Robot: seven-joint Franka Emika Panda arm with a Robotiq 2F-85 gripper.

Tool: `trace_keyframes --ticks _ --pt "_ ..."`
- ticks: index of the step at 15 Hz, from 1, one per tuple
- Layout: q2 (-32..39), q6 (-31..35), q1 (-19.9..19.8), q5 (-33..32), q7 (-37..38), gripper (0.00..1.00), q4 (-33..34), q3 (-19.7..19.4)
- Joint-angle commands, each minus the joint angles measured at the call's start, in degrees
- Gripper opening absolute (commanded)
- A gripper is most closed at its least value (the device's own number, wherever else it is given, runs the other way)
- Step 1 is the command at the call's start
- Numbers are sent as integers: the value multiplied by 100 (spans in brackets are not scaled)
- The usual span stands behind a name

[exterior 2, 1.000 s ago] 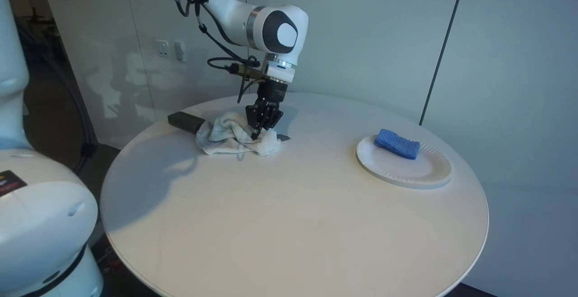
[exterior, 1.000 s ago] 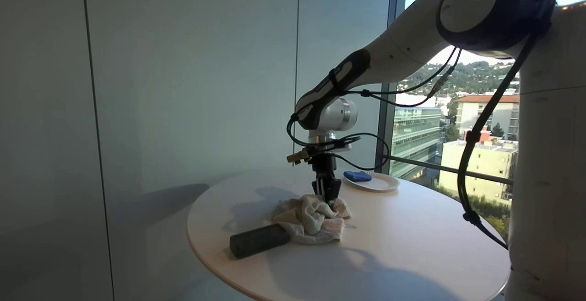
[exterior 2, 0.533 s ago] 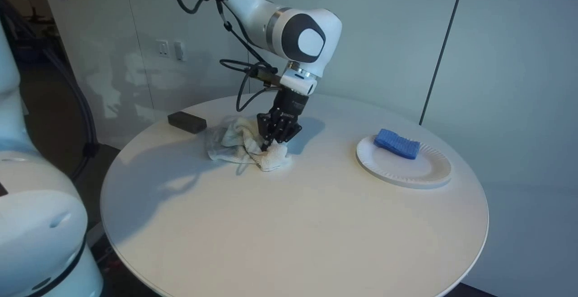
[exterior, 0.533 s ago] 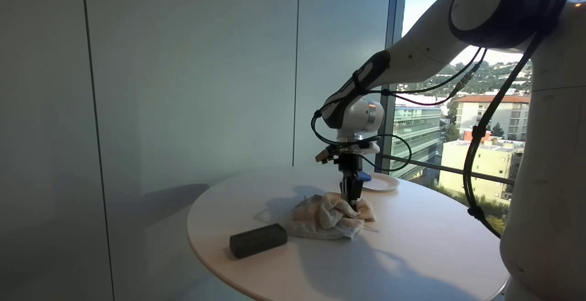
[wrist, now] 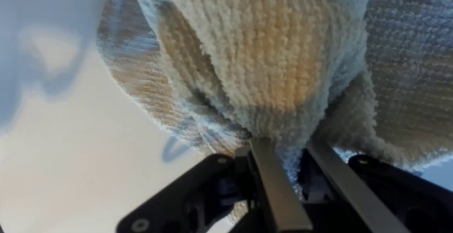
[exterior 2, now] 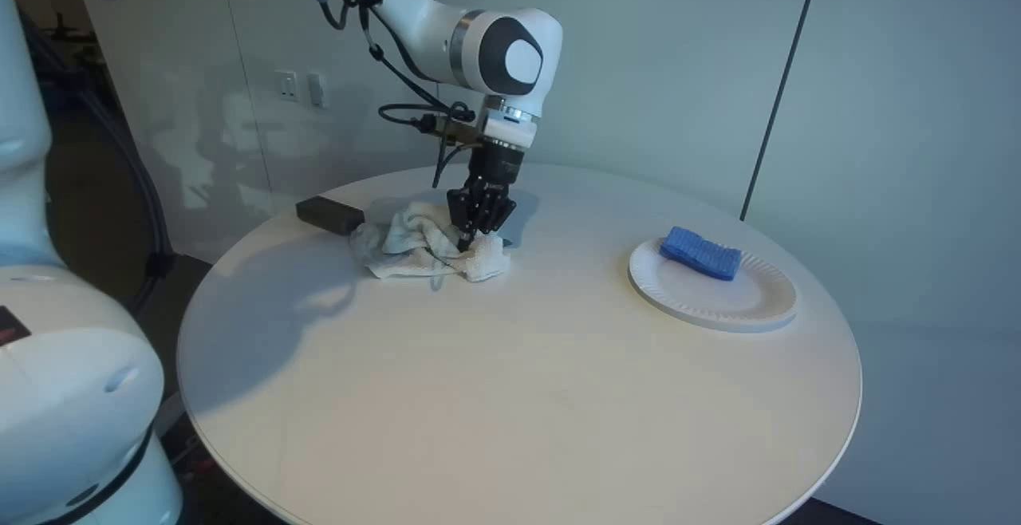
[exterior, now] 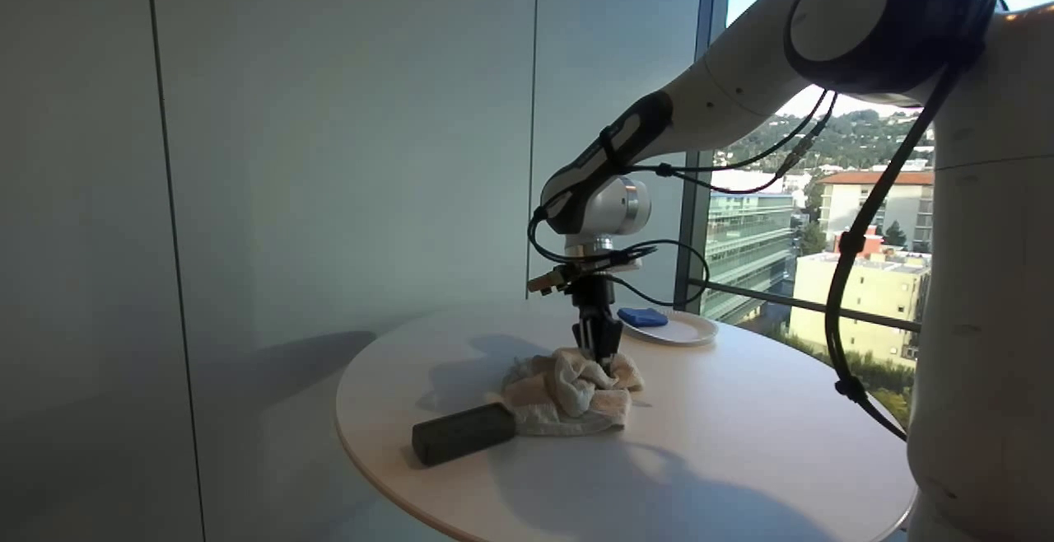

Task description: Use the towel to wipe the table

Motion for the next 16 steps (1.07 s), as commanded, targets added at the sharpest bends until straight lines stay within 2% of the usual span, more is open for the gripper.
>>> trace_keyframes --ticks 1,3,6,10,13,16 --pt "760 -244 447 -728 248 8 1284 277" --pt "750 -767 677 -1377 336 8 1902 287" --pt "526 -1437 917 -2270 280 8 2445 280" --pt "740 -2220 1119 -3449 -303 8 3858 416" --pt "1244 -1721 1169 -3854 -993 8 4761 459" --pt "1784 -793 1109 -3807 -1502 8 5331 499"
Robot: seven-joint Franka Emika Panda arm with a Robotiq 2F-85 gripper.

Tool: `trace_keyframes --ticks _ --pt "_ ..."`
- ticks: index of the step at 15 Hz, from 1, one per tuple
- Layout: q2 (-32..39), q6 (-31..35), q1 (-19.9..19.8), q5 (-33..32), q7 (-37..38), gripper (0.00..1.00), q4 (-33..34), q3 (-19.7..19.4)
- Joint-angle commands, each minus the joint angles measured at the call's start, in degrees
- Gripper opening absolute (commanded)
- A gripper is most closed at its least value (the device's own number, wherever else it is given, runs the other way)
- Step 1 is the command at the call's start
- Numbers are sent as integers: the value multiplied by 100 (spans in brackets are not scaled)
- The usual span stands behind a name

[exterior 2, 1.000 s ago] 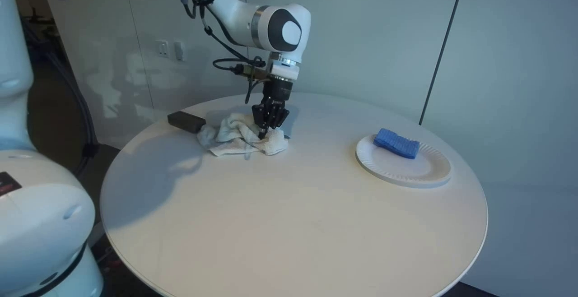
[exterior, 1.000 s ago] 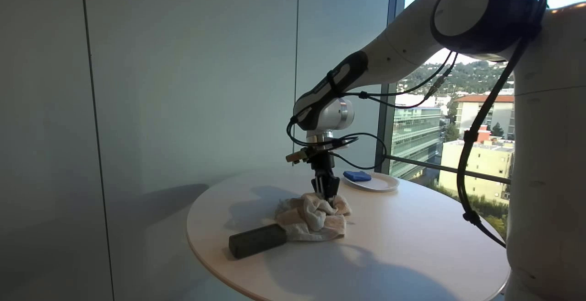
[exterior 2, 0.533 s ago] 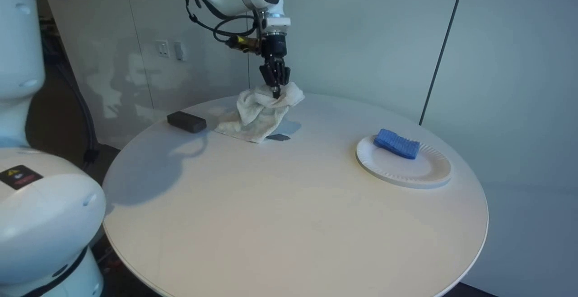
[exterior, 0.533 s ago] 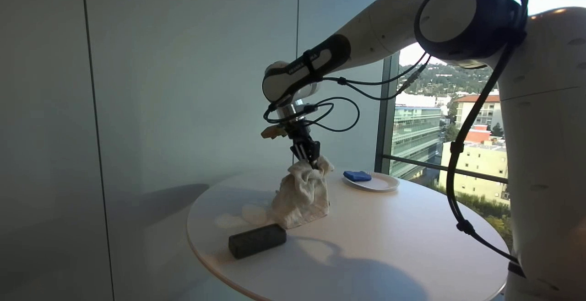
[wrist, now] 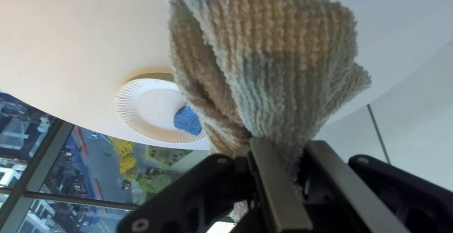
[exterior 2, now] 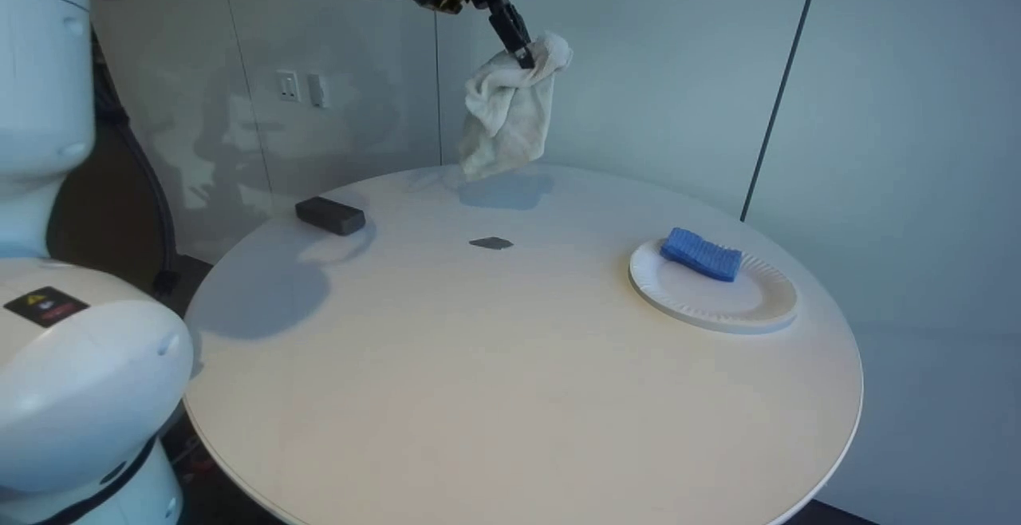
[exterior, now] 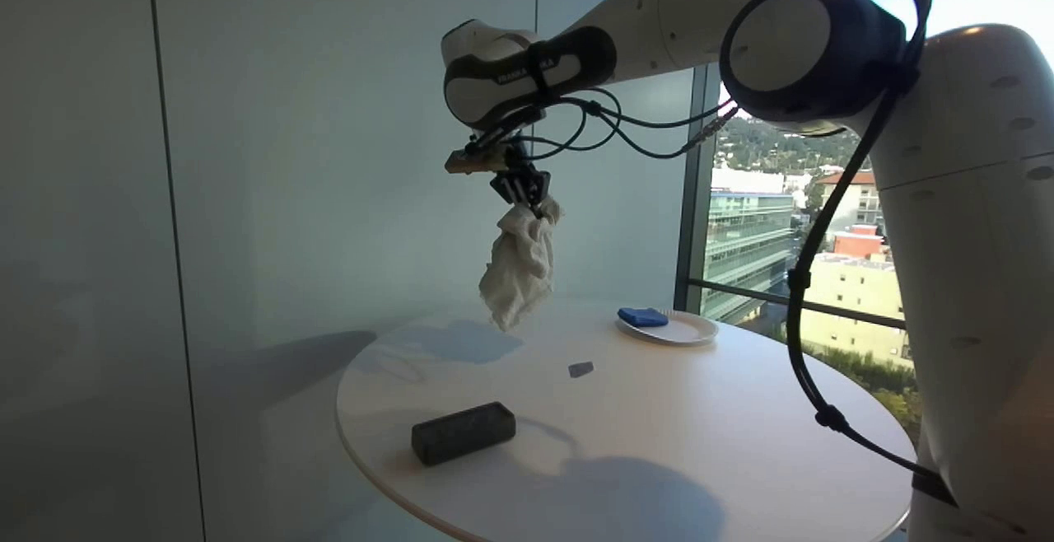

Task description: Use the towel to wipe the table

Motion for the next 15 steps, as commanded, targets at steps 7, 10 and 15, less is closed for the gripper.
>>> trace_keyframes --ticks 7,10,15 --pt "1897 2963 -406 594 -1558 44 1322 364" --pt "1861 3265 -674 1055 -2560 58 1270 700" --pt "903 2597 -529 1073 -2181 95 856 341"
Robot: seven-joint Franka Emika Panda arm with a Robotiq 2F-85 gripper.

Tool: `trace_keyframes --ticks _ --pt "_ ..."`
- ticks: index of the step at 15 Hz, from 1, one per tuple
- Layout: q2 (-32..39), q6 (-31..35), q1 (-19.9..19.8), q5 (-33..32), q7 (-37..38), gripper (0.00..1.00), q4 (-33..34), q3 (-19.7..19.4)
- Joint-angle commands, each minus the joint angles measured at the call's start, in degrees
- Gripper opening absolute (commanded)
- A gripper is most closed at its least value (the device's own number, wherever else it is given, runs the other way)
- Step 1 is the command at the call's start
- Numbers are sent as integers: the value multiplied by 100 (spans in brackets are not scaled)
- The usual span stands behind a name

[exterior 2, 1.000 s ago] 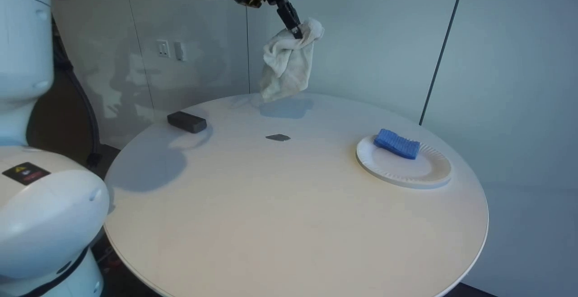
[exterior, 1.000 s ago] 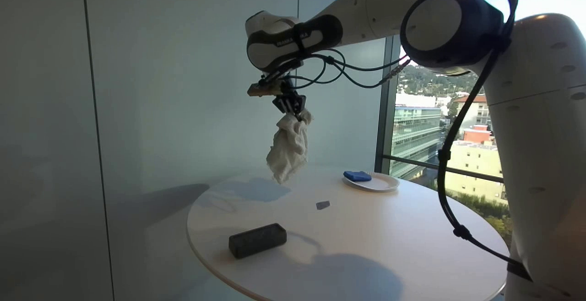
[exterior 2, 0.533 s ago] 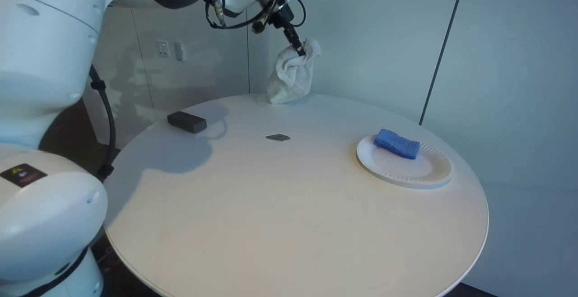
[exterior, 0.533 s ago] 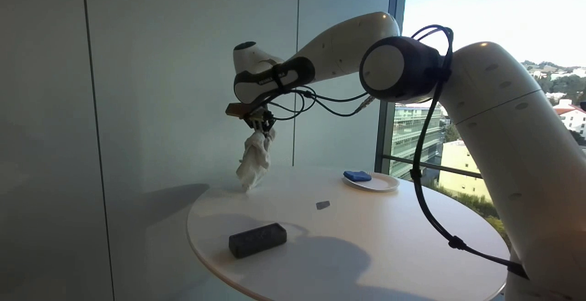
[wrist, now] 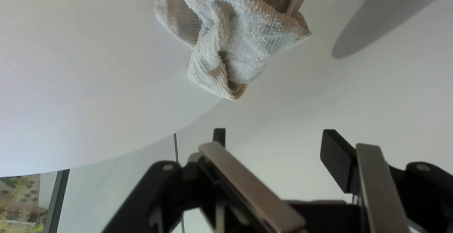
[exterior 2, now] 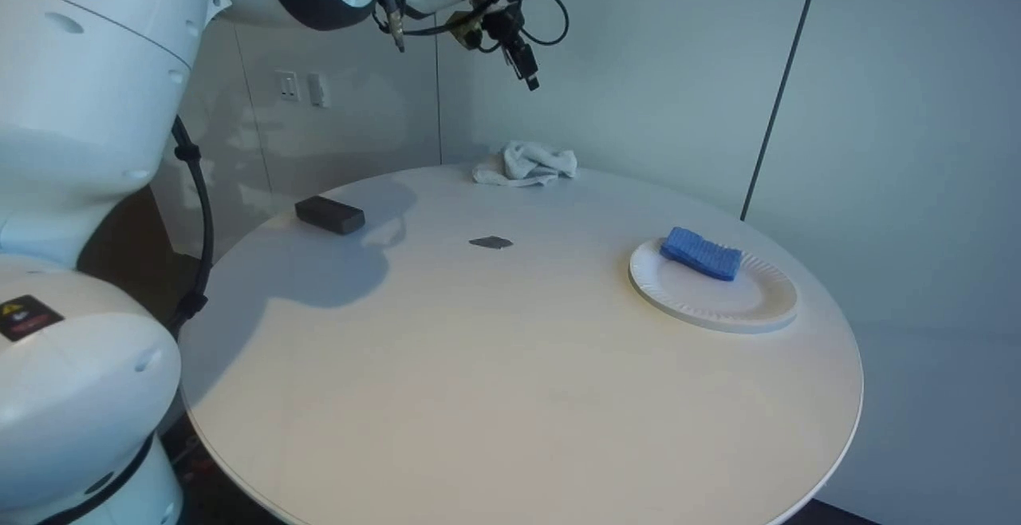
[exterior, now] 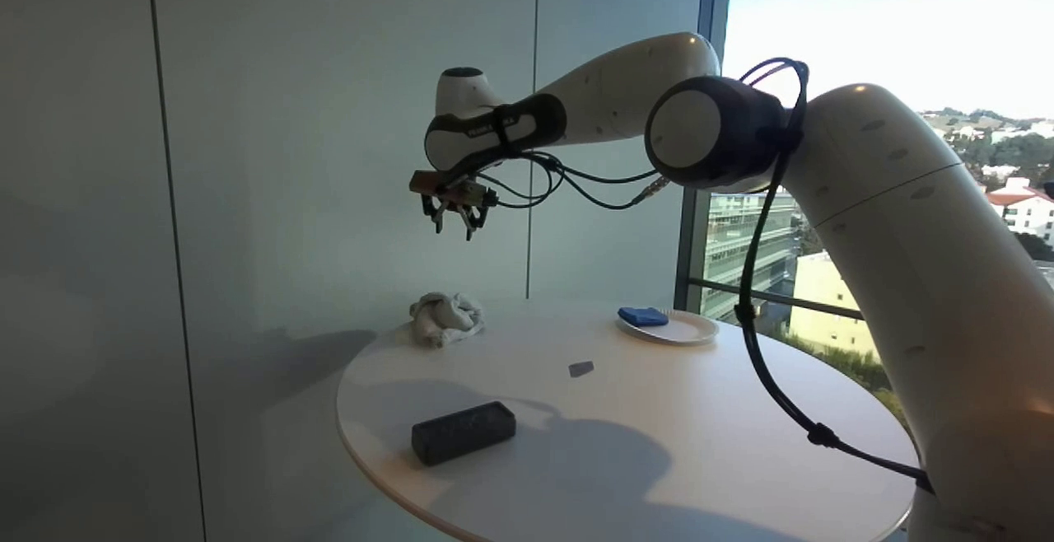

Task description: Use the towel to wipe the table

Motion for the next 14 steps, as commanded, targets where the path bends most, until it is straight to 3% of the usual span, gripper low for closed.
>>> trace_keyframes --ticks 1,7,9,11,12,14 --pt "-826 -717 50 -55 479 100 -399 -163" --pt "-1236 -1931 -106 946 752 100 -1428 -13" --pt "-1271 -2107 -98 1089 1103 100 -1929 -88" --pt "-1277 -2294 79 1285 1428 100 -2297 -410" --pt "-1010 -2200 129 1155 1092 100 -1809 -402" --pt "-1010 -2225 118 1215 1247 100 -2091 -474"
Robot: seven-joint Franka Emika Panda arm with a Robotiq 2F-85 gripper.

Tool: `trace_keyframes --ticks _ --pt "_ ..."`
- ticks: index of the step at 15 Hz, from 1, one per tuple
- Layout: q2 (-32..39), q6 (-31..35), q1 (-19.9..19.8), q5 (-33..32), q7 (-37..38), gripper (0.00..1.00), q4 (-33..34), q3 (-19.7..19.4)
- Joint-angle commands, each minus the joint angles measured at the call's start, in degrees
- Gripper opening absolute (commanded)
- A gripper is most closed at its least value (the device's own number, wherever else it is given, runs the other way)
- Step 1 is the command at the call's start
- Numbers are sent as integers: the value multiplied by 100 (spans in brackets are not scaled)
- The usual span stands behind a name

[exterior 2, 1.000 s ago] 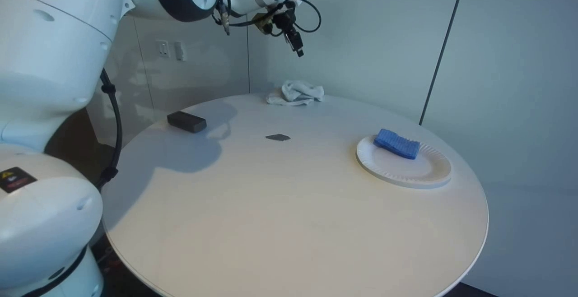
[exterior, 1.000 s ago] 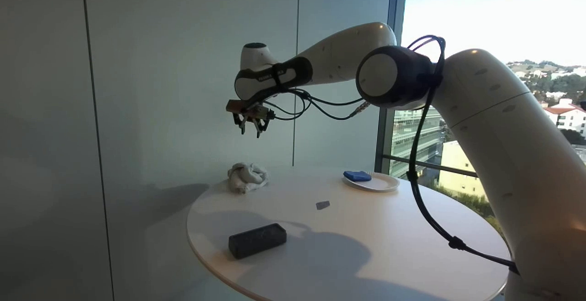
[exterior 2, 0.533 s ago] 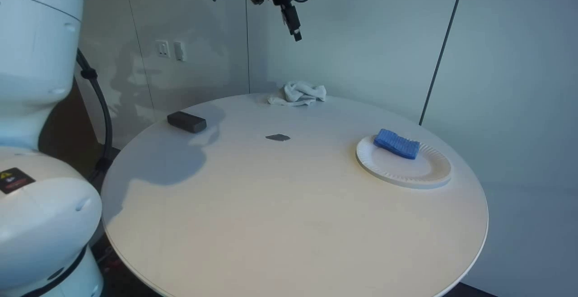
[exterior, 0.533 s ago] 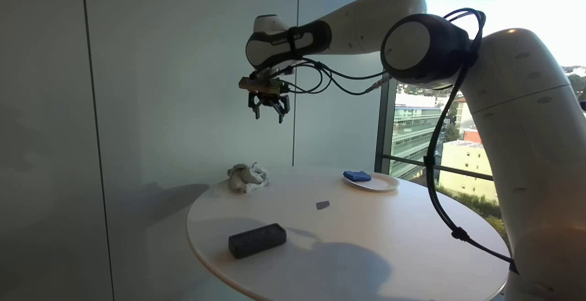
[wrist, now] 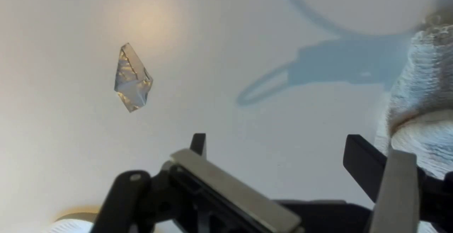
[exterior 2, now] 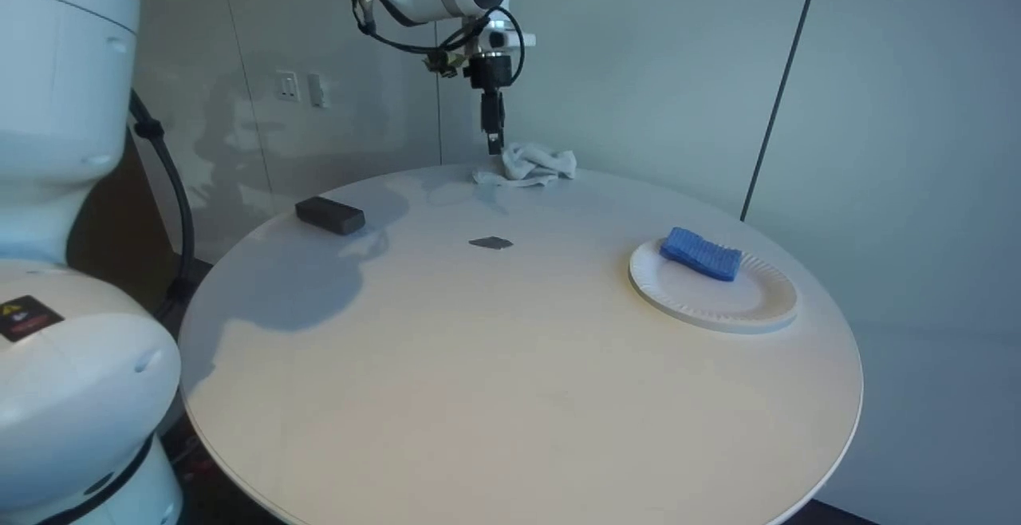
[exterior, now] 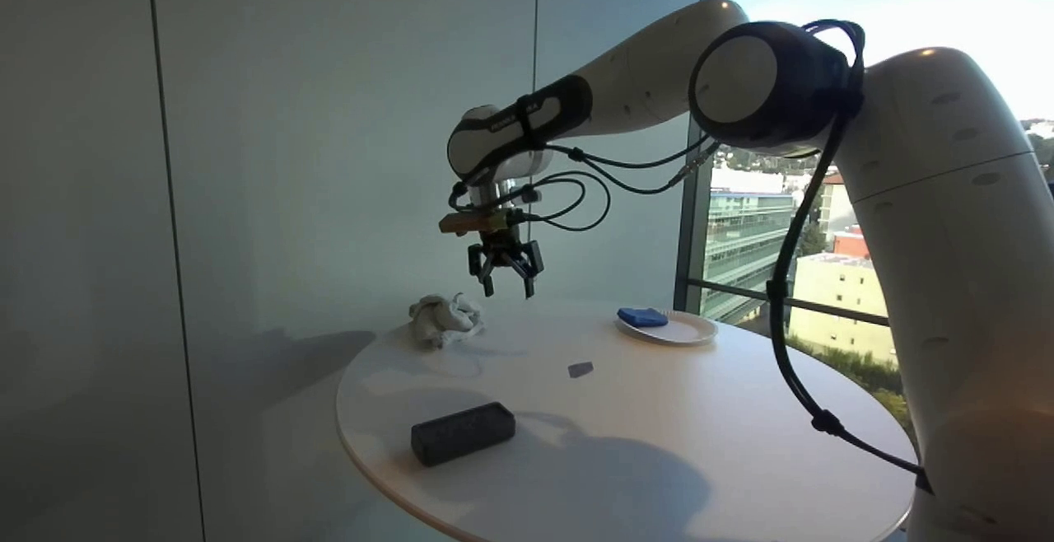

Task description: Use the towel to wipe the table

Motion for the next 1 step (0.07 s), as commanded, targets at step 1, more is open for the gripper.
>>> trace_keyframes --ticks 1 --pt "1 -12 123 68 -14 100 -19 -174"
